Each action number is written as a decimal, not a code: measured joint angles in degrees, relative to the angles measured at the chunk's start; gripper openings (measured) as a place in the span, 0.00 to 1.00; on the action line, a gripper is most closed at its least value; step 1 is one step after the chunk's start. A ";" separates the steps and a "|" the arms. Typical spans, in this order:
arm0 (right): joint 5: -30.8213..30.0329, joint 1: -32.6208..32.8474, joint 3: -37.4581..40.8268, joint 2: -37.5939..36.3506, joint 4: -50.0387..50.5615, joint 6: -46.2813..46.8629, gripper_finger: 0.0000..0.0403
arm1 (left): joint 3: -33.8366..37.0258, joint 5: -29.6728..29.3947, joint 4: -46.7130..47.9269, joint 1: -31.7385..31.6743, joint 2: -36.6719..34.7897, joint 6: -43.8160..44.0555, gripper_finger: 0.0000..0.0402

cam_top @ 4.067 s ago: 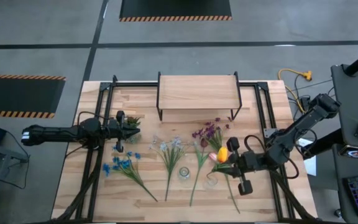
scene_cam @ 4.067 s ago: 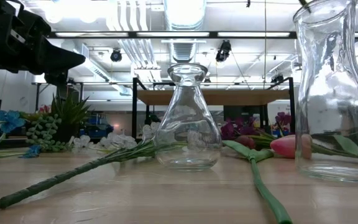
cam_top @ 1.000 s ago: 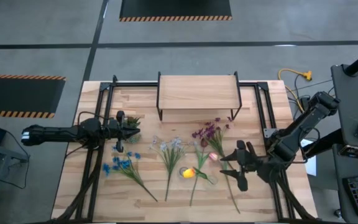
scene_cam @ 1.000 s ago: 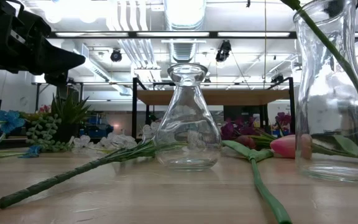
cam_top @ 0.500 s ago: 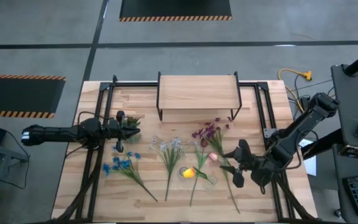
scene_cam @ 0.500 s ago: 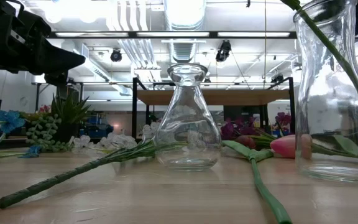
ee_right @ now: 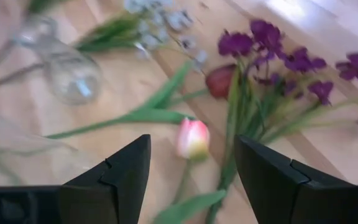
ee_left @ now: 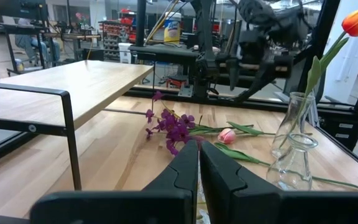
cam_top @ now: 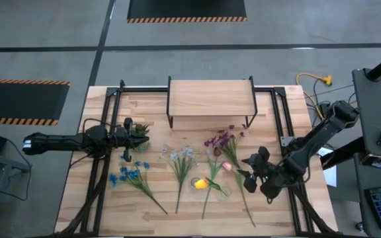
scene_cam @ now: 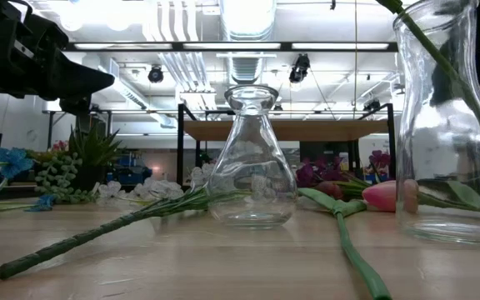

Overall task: Pick and place flowers into a vace then onto a shelf
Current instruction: Put the violet flower into the right transparent vase

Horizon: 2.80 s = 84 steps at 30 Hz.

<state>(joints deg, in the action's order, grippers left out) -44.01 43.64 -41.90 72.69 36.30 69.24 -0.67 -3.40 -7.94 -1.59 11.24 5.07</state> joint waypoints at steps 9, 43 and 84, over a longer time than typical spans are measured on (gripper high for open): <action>0.82 -4.34 1.63 6.97 0.20 0.91 0.54 | 0.00 0.00 0.00 -0.01 -0.02 0.01 0.00; 14.10 -13.73 1.71 14.48 -1.33 1.05 0.54 | 0.02 0.02 0.00 -0.01 -0.02 0.01 0.00; 14.49 -14.03 2.27 17.31 -1.04 1.12 0.04 | 0.01 0.02 0.02 0.00 -0.01 0.00 0.00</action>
<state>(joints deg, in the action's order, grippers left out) -29.52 29.61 -39.64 90.00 35.26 70.36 -0.65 -3.38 -7.92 -1.58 11.24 5.07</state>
